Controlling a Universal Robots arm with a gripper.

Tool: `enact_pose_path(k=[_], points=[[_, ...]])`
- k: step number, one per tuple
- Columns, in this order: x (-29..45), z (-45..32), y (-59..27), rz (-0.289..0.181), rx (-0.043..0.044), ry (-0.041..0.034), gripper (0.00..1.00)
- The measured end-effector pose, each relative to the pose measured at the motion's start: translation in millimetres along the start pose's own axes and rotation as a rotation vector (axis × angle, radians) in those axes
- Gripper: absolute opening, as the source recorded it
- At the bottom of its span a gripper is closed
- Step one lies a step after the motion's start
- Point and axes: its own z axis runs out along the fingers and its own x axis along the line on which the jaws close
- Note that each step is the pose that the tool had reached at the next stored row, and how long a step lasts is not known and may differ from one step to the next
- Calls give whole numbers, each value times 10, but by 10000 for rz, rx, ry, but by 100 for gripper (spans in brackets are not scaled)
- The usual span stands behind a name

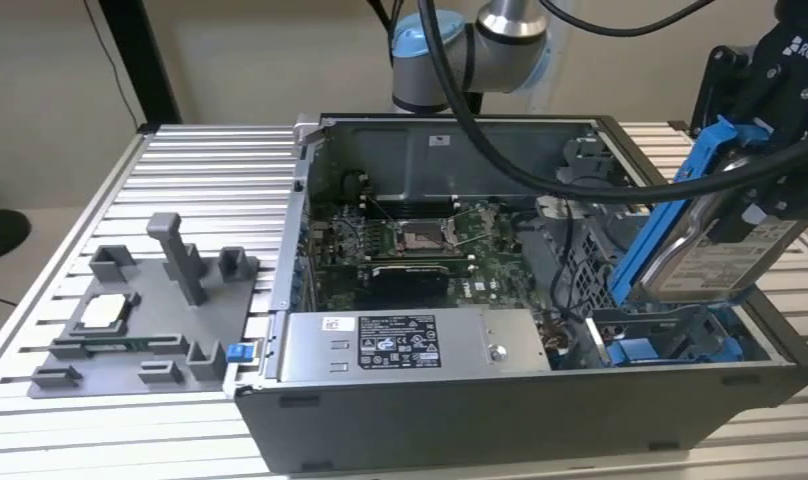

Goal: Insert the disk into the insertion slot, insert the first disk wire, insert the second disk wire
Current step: 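Insert the disk into the insertion slot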

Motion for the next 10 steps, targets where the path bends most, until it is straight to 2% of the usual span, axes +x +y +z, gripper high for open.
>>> enact_pose_path(k=[10], points=[[-1,124,-22,-1,2,0,0]])
